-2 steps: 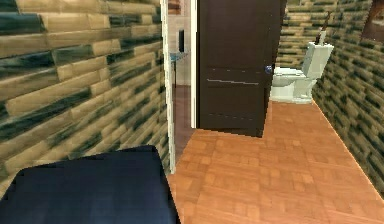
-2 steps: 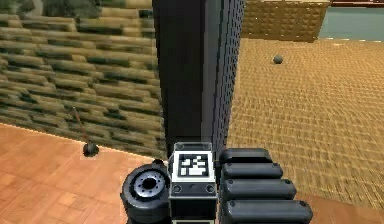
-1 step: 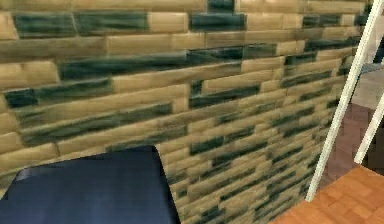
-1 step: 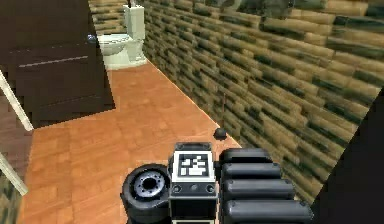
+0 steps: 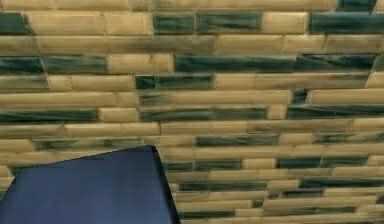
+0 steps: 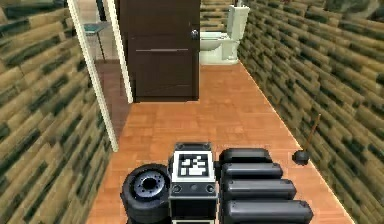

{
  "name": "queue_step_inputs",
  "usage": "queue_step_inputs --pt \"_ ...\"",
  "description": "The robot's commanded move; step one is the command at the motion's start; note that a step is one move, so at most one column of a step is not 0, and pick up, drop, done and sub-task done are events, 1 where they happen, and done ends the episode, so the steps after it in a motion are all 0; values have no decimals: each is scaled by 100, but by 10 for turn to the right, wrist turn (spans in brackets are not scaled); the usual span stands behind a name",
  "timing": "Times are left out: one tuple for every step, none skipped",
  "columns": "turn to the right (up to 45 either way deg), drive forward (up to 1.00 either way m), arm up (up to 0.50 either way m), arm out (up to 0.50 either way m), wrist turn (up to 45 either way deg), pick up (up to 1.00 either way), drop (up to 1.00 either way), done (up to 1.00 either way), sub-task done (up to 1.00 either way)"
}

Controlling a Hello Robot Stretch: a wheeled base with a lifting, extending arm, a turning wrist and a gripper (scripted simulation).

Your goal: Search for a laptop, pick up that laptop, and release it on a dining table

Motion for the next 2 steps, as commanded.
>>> queue_step_inputs --pt "0 5 0 0 0 0 0 0 0" --pt "450 0 0 0 0 0 0 0 0"
